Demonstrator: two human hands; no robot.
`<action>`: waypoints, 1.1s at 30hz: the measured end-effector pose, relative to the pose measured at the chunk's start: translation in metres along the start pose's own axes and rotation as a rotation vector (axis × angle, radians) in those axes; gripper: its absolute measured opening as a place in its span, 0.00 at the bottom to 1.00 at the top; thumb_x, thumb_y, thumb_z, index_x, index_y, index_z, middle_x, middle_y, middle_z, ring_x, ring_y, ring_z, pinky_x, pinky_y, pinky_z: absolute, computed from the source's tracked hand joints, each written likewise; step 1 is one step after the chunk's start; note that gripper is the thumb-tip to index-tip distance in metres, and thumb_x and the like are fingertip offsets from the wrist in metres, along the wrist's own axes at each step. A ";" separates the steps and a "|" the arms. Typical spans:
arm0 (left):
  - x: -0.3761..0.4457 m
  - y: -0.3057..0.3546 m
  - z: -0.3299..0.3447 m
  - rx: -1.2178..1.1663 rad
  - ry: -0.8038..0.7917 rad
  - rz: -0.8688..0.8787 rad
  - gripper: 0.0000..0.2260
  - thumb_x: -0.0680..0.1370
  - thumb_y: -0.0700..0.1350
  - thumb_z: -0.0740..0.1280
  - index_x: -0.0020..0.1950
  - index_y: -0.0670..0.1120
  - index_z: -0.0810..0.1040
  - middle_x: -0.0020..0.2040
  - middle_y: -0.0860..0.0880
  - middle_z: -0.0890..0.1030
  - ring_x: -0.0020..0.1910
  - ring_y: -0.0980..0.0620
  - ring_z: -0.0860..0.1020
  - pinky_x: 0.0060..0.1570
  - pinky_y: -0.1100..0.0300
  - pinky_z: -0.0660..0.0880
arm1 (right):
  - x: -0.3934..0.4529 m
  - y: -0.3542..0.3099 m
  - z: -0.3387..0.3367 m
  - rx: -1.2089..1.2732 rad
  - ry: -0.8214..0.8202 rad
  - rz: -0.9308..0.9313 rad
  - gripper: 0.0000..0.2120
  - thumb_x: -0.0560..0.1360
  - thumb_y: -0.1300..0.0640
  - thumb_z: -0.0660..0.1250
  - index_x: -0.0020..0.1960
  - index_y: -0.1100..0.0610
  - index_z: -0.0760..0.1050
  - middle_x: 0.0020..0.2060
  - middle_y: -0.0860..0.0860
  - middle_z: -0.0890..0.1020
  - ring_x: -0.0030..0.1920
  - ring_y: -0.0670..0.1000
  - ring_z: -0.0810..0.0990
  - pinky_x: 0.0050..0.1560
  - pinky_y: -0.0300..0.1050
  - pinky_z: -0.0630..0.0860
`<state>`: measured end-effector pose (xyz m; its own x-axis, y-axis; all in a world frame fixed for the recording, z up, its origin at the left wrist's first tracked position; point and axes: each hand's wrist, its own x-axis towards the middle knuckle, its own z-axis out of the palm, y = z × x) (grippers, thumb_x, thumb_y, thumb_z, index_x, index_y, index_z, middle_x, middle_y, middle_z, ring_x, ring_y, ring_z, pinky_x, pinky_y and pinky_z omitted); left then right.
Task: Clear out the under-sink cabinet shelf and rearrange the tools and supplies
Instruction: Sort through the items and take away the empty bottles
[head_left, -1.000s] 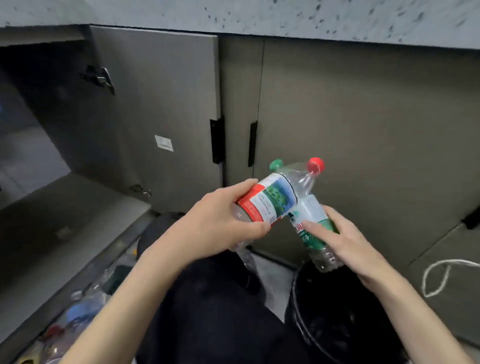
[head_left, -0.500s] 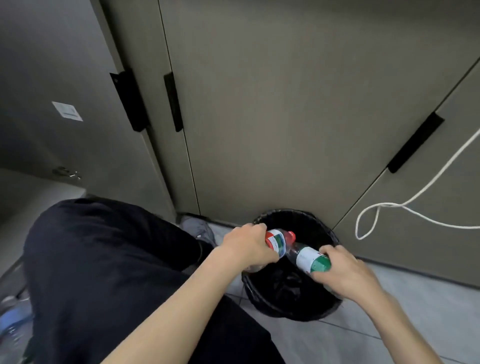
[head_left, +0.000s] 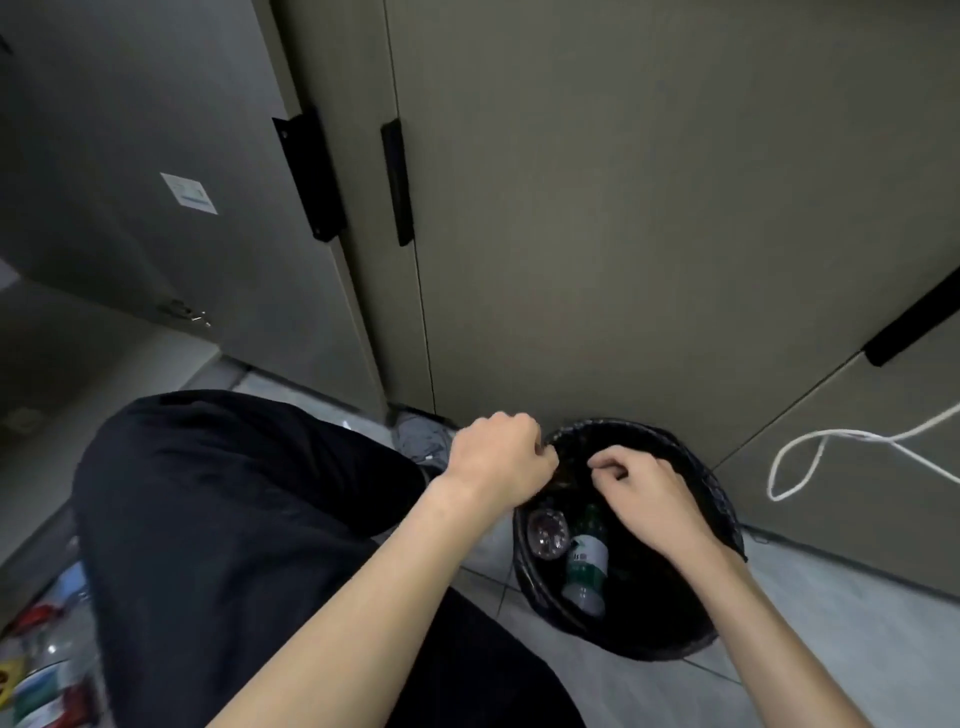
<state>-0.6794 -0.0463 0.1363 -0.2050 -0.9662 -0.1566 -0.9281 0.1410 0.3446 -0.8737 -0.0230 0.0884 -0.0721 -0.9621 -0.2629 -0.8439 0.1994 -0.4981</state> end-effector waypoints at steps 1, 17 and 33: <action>-0.004 -0.007 -0.021 0.039 0.077 -0.001 0.13 0.78 0.57 0.60 0.45 0.49 0.77 0.48 0.45 0.80 0.48 0.39 0.78 0.41 0.54 0.68 | 0.004 -0.018 -0.008 0.027 0.029 -0.052 0.06 0.74 0.47 0.64 0.48 0.37 0.78 0.41 0.37 0.83 0.47 0.46 0.83 0.52 0.48 0.79; -0.186 -0.341 -0.190 0.134 0.335 -0.793 0.13 0.76 0.59 0.60 0.47 0.54 0.80 0.43 0.48 0.83 0.46 0.42 0.80 0.42 0.55 0.74 | -0.022 -0.485 0.096 -0.324 -0.273 -1.037 0.10 0.75 0.49 0.61 0.53 0.49 0.77 0.52 0.51 0.81 0.48 0.57 0.78 0.44 0.49 0.71; -0.252 -0.459 0.086 -0.569 0.181 -1.187 0.17 0.78 0.45 0.65 0.67 0.44 0.74 0.63 0.42 0.77 0.58 0.41 0.78 0.57 0.52 0.76 | 0.010 -0.364 0.358 -0.498 -0.690 -0.435 0.20 0.77 0.48 0.65 0.64 0.58 0.71 0.62 0.57 0.77 0.59 0.59 0.78 0.50 0.47 0.72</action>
<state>-0.2286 0.1509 -0.0620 0.7193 -0.4604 -0.5202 -0.2464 -0.8692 0.4286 -0.3774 -0.0390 -0.0288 0.4960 -0.5797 -0.6464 -0.8638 -0.4049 -0.2997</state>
